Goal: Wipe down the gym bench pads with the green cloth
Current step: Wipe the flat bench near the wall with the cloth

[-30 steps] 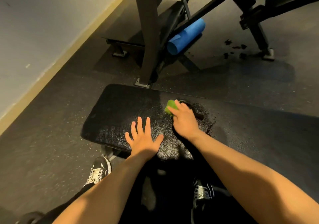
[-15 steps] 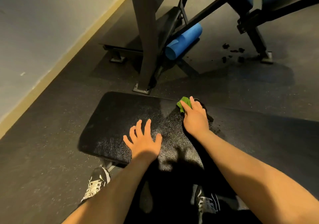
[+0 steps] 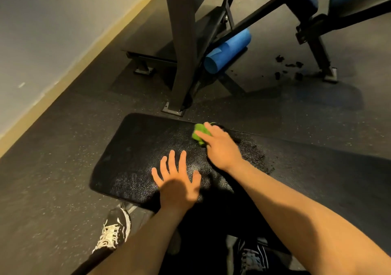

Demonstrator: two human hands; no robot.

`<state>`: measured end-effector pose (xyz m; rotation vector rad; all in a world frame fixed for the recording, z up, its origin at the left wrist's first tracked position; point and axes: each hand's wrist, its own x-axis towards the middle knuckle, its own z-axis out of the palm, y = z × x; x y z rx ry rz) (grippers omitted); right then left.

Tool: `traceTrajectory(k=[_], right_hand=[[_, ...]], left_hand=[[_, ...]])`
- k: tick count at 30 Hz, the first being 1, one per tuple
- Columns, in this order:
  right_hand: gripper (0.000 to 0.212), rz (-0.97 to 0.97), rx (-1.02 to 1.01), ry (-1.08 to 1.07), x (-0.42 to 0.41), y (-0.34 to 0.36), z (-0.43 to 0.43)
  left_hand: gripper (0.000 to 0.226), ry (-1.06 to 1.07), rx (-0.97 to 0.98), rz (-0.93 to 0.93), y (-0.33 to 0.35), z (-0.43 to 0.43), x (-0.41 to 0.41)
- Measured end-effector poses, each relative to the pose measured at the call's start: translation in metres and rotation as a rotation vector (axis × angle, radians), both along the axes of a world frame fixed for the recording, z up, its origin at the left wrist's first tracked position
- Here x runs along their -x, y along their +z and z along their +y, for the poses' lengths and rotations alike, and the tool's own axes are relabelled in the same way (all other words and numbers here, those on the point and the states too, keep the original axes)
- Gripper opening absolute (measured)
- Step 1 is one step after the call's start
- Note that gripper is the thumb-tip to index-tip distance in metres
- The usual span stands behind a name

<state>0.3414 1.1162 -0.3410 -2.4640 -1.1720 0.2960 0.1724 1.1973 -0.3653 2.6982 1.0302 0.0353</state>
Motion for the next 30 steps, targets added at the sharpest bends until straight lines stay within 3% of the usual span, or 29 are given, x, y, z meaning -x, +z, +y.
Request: traceTrajectory(k=[4,7,13,18,20,22,25,30], right_hand=[[0.061,0.001,0.023,-0.353,-0.018,0.001,-0.048],[0.058,0.026,0.036,-0.456,-0.012,0.008,-0.033],[0.060,0.084,-0.043,-0.070,0.052,0.010,0.013],[0.061,0.116,-0.013,0.177,0.057,0.007,-0.026],[0.062,0.025,-0.018,0.061,0.042,0.003,-0.045],[0.060,-0.037,0.037,-0.188,0.038,0.004,-0.054],[0.059,0.042,0.122,-0.394,0.062,0.013,-0.035],[0.058,0.016,0.066,-0.112,0.138,0.012,0.019]], left_hand=[[0.077,0.003,-0.002,-0.006,0.000,-0.002,0.000],[0.081,0.011,-0.016,0.019,0.003,-0.001,-0.001],[0.086,-0.035,0.015,0.051,0.005,0.003,0.002],[0.083,-0.094,0.136,0.088,0.018,0.018,0.034],[0.092,-0.023,0.094,0.099,0.023,0.019,0.061],[0.096,0.024,0.094,0.068,0.027,0.018,0.084],[0.085,0.018,0.143,0.016,0.027,0.018,0.101],[0.086,0.015,0.181,-0.099,0.024,0.013,0.111]])
